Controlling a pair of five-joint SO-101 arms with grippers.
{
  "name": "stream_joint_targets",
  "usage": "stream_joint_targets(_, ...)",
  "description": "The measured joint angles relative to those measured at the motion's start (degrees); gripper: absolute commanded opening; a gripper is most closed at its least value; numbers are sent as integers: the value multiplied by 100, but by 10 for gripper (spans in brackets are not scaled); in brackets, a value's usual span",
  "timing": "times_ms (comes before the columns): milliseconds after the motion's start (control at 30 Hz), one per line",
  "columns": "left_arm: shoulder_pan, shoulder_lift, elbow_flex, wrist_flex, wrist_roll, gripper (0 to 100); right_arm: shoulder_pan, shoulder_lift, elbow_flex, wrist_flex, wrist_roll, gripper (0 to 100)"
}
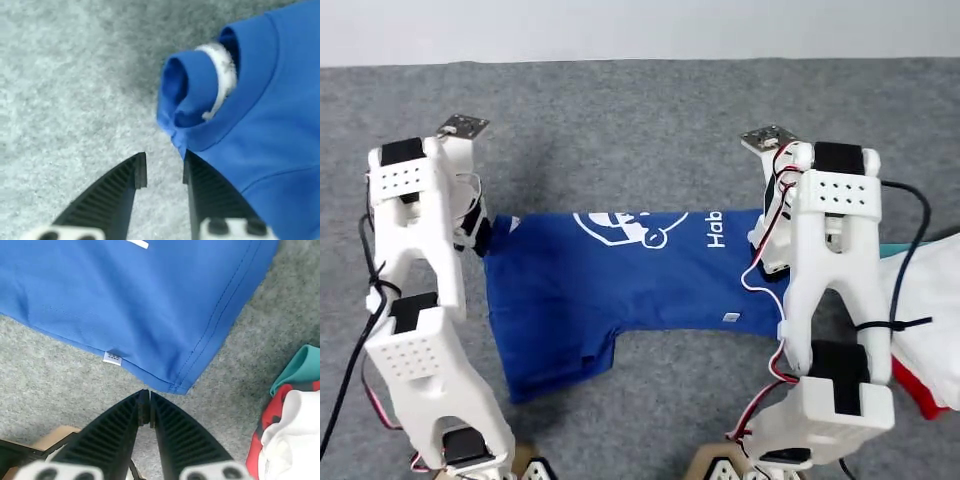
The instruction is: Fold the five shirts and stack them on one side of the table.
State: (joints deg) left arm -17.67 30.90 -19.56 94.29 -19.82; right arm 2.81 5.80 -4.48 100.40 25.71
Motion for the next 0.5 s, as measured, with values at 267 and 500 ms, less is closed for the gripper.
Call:
stream_joint_targets(267,-396,-97,-18,167,-88,97,0,-281,114,0,0,14)
stream_joint_targets(500,-1002,-1037,-9,440,-316,3,-651,-1565,1160,0,26,13)
